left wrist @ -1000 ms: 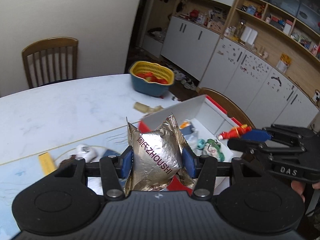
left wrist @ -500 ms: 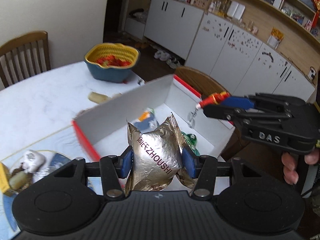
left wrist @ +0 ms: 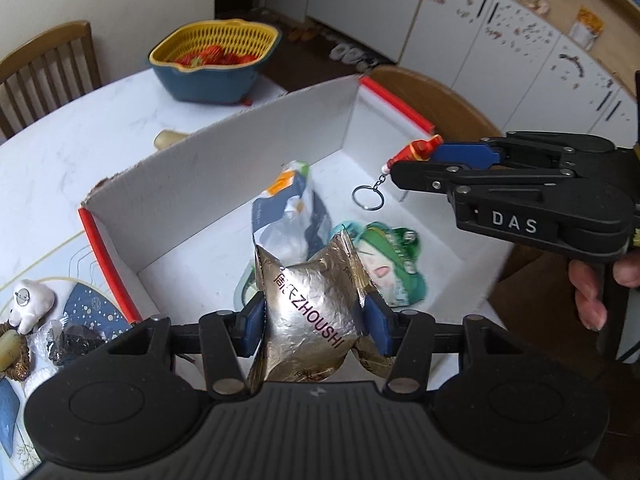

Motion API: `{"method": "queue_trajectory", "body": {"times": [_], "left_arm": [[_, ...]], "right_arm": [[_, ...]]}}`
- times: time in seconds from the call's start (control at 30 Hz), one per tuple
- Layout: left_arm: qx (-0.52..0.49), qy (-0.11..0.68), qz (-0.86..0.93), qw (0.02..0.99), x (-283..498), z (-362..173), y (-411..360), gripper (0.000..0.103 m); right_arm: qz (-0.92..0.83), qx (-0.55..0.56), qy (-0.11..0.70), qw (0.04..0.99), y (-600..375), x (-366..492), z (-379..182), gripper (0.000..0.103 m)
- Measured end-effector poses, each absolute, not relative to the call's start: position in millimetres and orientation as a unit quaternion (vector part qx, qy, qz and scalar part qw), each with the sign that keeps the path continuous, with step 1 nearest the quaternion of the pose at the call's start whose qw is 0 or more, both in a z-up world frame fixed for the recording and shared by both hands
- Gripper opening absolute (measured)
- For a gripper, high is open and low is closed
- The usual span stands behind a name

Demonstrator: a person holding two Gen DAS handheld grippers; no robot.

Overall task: Organize objects
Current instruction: 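Lower both items into the shoebox and open both tools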

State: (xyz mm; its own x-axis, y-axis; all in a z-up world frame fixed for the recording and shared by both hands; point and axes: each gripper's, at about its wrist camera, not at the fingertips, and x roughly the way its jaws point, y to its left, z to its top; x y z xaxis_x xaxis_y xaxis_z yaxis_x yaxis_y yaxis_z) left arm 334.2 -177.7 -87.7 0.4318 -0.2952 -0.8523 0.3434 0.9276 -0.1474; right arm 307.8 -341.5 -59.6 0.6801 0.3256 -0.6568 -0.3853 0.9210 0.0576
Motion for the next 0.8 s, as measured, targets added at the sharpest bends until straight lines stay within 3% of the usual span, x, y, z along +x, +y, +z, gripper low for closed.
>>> {"method": "queue_trajectory", "body": {"times": [0.8], "left_arm": [[0.058,0.552,-0.169,0.814,366.9,-127.2,-196.7,0.053]], "right_arm": [[0.238,-0.101,0.446,0.857,-338.3,324.6,-108.6,0.037]]}}
